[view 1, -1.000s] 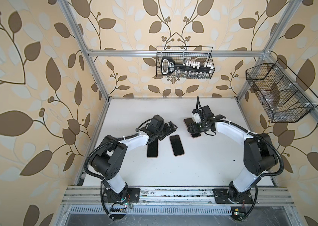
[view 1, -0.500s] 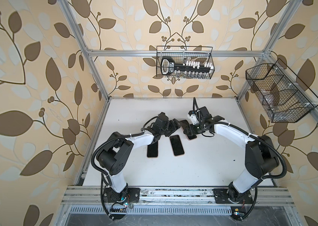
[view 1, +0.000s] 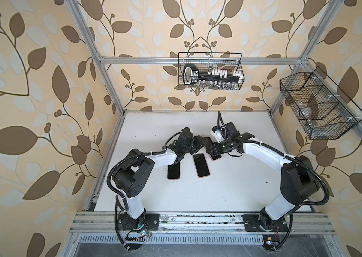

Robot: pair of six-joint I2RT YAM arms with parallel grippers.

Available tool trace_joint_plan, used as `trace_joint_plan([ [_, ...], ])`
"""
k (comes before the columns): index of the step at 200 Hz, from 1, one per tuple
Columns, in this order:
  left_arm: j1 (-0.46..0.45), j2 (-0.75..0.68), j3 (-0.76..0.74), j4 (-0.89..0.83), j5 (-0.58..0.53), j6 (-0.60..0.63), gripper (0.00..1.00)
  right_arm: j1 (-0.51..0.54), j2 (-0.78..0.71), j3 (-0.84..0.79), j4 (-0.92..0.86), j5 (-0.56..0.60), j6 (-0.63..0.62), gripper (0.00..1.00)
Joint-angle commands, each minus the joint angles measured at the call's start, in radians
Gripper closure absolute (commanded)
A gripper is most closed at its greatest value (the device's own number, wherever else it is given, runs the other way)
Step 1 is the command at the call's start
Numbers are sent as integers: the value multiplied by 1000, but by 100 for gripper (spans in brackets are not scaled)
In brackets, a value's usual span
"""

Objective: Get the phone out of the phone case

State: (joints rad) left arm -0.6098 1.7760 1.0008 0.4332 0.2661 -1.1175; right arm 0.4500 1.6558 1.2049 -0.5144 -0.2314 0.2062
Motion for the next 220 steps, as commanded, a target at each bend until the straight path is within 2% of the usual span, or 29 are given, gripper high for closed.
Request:
trace_joint_plan([
  [1, -10, 8, 15, 78, 26, -9, 61, 5, -35, -12, 29, -26, 6, 35],
  [45, -13, 16, 12, 87, 33, -10, 73, 7, -40, -21, 40, -36, 14, 36],
  [86, -15, 22, 15, 86, 38, -9, 79, 8, -50, -31, 48, -39, 17, 36],
  [115, -17, 22, 12, 97, 38, -13, 94, 8, -57, -35, 47, -37, 15, 36],
  [136, -17, 18, 12, 105, 39, -15, 100, 9, -63, -39, 50, -40, 19, 36],
  [220, -10, -46, 2, 133, 27, -10, 100, -22, -164, -65, 68, -36, 31, 20],
])
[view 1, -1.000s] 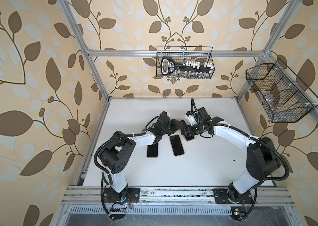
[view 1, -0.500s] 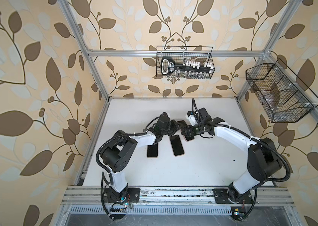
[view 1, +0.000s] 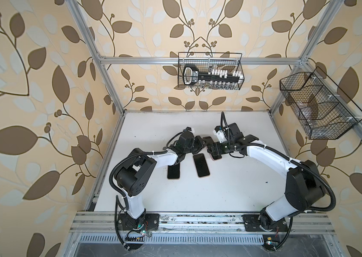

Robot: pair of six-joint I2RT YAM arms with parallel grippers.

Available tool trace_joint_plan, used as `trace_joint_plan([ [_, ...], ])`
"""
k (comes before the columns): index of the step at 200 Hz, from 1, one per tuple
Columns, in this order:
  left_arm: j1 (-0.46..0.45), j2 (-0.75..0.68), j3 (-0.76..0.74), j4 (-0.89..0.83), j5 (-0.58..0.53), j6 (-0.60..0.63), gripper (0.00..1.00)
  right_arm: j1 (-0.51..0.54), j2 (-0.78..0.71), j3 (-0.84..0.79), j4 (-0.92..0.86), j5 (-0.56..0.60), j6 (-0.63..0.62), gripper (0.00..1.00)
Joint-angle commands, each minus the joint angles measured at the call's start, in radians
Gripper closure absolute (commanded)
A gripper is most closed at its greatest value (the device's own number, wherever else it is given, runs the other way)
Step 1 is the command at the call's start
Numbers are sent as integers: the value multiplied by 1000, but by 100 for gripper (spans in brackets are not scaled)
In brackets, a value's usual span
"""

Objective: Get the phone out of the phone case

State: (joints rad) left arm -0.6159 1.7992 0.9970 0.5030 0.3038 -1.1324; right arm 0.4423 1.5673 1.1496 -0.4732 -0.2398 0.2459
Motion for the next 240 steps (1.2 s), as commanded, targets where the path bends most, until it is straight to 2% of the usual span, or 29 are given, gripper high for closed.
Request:
trace_joint_plan([
  [1, -3, -71, 5, 63, -11, 5, 100, -16, -76, -10, 27, -29, -8, 20],
  [84, 52, -206, -39, 89, -29, 9, 100, -178, -253, -38, 19, -269, 51, 18],
  [117, 62, -309, -83, 93, -83, 36, 100, -225, -307, -123, 110, -395, 128, 19],
  [150, 62, -431, -174, 182, -191, 23, 100, -234, -377, -254, 264, -461, 250, 24],
  [183, 62, -493, -226, 246, -247, -13, 100, -220, -452, -402, 484, -480, 423, 29],
  [240, 63, -472, -292, 409, -283, -92, 100, -81, -517, -587, 851, -370, 665, 34],
])
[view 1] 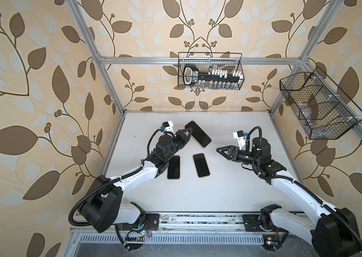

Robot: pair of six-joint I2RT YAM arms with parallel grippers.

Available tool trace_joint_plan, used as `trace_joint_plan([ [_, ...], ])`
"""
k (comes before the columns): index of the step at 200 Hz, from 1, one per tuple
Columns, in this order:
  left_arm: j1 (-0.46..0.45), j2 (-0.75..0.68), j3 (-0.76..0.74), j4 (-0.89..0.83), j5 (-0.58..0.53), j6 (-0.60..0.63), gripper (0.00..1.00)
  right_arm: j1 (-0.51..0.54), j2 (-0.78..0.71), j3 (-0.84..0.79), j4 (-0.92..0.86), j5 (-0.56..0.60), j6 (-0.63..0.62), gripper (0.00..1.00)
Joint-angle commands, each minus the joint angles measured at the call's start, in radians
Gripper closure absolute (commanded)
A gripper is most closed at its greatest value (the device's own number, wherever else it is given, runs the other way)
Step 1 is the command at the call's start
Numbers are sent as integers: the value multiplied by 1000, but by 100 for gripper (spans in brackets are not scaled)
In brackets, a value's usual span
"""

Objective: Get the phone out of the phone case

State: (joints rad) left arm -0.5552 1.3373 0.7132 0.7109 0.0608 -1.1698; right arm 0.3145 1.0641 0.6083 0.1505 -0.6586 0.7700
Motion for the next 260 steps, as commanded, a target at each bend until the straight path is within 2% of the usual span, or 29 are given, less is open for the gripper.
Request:
trace_joint_plan([
  [1, 2, -9, -9, 205, -41, -56, 100, 49, -13, -47, 233, 52, 143, 34],
  [36, 1, 58, -25, 345, -32, -120, 100, 104, 28, -71, 360, 92, 199, 36],
  [76, -4, 129, -31, 419, -29, -164, 100, 137, 97, -73, 488, 106, 248, 39],
  [188, -19, 135, -38, 432, -36, -172, 100, 166, 241, -38, 614, 106, 283, 49],
  [260, -26, 131, -45, 438, -38, -172, 100, 172, 279, -27, 656, 109, 296, 57],
])
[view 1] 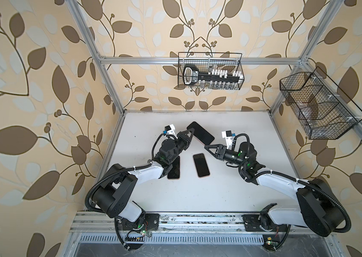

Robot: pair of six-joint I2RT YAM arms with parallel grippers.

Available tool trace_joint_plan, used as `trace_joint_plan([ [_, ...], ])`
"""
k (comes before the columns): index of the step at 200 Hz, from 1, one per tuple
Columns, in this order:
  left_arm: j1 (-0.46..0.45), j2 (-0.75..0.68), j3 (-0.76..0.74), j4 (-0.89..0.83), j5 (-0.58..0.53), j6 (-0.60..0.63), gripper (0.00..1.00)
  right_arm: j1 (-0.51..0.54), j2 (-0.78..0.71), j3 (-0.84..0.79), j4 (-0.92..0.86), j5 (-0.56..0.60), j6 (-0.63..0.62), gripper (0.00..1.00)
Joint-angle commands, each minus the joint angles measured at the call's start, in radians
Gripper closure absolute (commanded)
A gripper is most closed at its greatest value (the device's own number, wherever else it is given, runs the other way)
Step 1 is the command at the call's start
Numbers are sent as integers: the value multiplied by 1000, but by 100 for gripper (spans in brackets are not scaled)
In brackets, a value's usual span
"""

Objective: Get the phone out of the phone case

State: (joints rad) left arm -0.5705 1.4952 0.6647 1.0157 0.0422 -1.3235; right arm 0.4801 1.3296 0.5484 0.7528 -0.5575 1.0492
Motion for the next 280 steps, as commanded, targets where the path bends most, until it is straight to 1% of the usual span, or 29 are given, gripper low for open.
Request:
trace_joint_plan([
  [1, -10, -27, 4, 132, -19, -18, 100, 7, 14, 33, 54, 8, 17, 57],
  [53, -10, -17, 0, 148, -21, -26, 100, 9, 31, 38, 70, 8, 19, 65],
  [102, -9, 1, 2, 172, -22, -40, 100, 11, 47, 39, 87, 8, 23, 70],
  [148, -11, 4, -2, 175, -26, -44, 100, 15, 64, 38, 110, 10, 29, 73],
  [171, -11, 4, -2, 177, -28, -48, 100, 17, 67, 36, 117, 11, 25, 78],
  [199, -12, -1, -5, 178, -32, -58, 100, 16, 68, 32, 115, 15, 13, 80],
  [245, -11, -10, -14, 172, -45, -80, 100, 17, 62, 17, 117, 16, -37, 83],
  [280, -14, -14, -17, 163, -53, -121, 100, 17, 46, 1, 102, 16, -132, 84],
])
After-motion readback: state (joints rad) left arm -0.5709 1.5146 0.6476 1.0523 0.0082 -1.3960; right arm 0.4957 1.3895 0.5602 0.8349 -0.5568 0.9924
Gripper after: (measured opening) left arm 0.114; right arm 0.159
